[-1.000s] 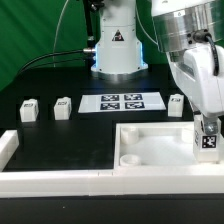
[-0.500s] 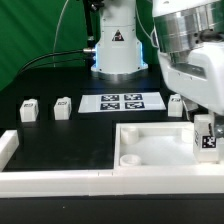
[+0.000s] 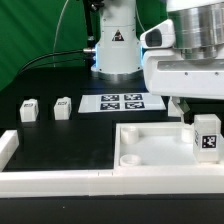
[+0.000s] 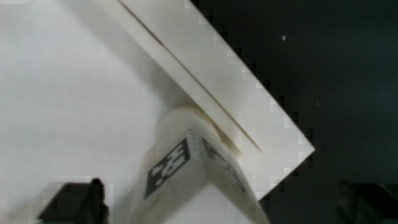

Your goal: Assemble one leg

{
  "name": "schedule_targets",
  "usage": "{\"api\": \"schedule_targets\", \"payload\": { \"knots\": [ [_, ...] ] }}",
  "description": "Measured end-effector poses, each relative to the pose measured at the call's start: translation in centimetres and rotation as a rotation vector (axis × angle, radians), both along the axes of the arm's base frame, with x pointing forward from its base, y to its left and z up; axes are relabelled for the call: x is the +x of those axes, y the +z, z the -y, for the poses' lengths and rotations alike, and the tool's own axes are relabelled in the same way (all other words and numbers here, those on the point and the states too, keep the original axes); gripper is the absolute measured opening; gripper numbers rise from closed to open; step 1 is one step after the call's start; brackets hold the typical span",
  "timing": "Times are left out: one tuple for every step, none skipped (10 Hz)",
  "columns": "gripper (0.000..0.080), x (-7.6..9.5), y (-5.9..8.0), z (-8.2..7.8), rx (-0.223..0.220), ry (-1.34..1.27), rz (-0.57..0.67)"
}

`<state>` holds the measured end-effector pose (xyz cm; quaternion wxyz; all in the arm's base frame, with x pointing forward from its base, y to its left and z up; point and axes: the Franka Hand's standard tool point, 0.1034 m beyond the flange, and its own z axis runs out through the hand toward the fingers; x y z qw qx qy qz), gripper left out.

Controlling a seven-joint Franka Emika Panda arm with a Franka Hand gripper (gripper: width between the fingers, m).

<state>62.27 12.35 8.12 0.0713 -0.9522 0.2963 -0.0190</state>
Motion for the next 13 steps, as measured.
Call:
{"api": "schedule_targets", "payload": {
  "knots": [
    [0.0648,0.3,-0.1,0.1,-0.01,0.128,0.012],
    [0.0648,0.5,-0.3,0.3,-0.021,0.248,0.025],
    [0.0648,0.5,-0.5,0.5,-0.03,0.355,0.024],
    [0.0648,0.6,-0.5,0.9,-0.037,0.467,0.03],
    [0.0648,0.6,-0.5,1.1,-0.041,0.516,0.037],
    [0.0648,0.6,-0.5,1.0,-0.042,0.547,0.041],
    [0.0648,0.6,-0.5,1.0,-0.042,0.543,0.04],
    [0.0648,0.6,-0.5,1.0,-0.042,0.543,0.04],
    [0.0508,0.6,-0.5,1.0,-0.042,0.543,0.04],
    [0.0508,0.6,-0.6,1.0,-0.042,0.543,0.04],
    [0.0313,0.6,-0.6,1.0,-0.042,0.543,0.04],
    [0.0313,0.6,-0.6,1.2,-0.042,0.516,0.036],
    [0.0292,0.6,-0.6,1.3,-0.041,0.495,0.034]
  ]
}}
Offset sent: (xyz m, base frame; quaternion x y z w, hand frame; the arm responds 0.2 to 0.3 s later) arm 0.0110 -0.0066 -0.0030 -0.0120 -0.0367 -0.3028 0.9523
